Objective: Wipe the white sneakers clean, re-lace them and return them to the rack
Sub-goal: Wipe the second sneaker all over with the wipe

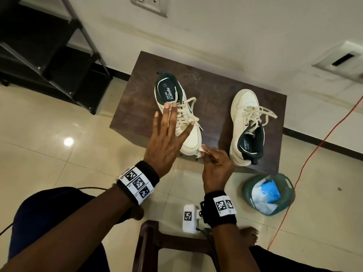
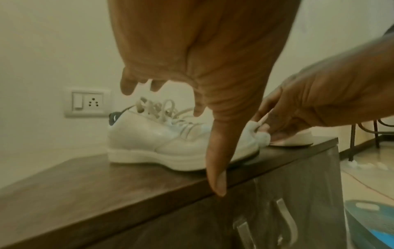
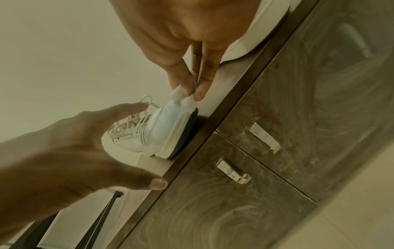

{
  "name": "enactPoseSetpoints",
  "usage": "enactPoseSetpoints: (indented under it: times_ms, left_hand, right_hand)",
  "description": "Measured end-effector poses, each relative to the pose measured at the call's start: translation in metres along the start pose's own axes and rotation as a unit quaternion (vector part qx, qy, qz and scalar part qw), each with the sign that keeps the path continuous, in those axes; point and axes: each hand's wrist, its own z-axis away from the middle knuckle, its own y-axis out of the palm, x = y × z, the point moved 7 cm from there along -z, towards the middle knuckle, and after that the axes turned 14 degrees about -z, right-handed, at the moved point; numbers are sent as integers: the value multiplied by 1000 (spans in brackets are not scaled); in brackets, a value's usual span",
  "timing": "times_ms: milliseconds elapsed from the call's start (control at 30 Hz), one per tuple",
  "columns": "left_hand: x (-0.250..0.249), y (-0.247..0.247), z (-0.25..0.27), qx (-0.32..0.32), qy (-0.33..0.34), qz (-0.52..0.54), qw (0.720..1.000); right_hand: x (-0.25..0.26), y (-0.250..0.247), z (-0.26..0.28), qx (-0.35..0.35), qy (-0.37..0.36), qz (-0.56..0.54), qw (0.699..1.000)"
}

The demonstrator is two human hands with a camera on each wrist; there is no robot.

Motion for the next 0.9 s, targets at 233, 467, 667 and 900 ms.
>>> enactPoseSetpoints:
  times_ms: [233, 467, 667, 900]
  left_hand:
    - [19, 29, -30, -18, 72, 114, 991]
    - [24, 32, -32, 37, 92, 154, 983]
    - [25, -11, -29, -41, 117, 180, 976]
    - [24, -51, -32, -127, 129, 177, 968]
  right_hand:
    - [1, 17, 12, 19, 38, -51, 998]
    - [8, 18, -2, 43, 54, -69, 995]
    - [49, 2, -3, 29, 28, -100, 994]
    - [137, 6, 0, 115, -197, 70, 971]
